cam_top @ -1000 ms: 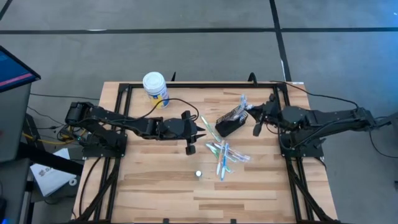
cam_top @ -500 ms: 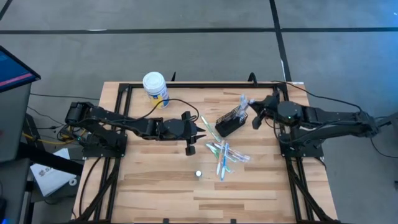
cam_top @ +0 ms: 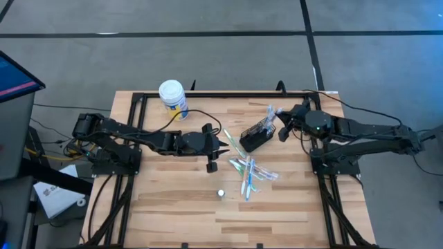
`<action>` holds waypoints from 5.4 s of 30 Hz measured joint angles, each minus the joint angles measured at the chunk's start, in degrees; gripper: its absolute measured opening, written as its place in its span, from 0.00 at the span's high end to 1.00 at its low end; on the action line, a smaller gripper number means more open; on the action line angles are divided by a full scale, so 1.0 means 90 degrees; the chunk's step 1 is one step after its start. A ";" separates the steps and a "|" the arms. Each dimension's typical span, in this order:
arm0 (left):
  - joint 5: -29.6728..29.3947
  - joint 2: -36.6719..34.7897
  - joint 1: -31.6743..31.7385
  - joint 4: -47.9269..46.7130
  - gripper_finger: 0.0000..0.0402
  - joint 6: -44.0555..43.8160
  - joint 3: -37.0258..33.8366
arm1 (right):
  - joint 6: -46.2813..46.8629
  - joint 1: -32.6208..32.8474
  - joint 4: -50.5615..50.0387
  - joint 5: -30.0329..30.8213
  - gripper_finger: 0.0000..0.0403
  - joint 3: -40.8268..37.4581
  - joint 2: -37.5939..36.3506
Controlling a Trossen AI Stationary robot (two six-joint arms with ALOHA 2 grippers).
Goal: Pick & Place toothbrushing station
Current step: Put the purple toothbrush into the mesh organizer, then put the green toothbrush into the mesh organizer
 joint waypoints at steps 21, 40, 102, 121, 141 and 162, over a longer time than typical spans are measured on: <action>0.0002 0.0000 0.0002 0.0000 0.79 0.0000 0.0002 | -0.0238 -0.0396 0.0538 -0.0013 1.00 -0.0007 0.0664; 0.0002 0.0000 0.0001 -0.0001 0.79 0.0000 0.0002 | -0.0286 -0.0476 0.0598 -0.0021 1.00 0.0000 0.1138; 0.0002 0.0000 0.0001 -0.0003 0.79 0.0002 0.0002 | -0.0194 -0.1093 0.2176 -0.1156 0.85 -0.1309 0.1304; 0.0002 0.0000 0.0002 -0.0063 0.79 0.0021 0.0002 | -0.0427 -0.0893 0.2205 -0.1180 0.58 -0.0986 0.1004; 0.1876 0.0087 0.1328 -0.0567 0.86 0.1703 0.0005 | -0.0404 0.0652 0.1963 -0.1345 0.63 -0.0668 0.0981; 0.3436 0.2100 0.2273 -0.1828 0.85 0.3164 0.1259 | -0.0404 0.0844 0.2143 -0.1328 0.63 -0.0673 0.1017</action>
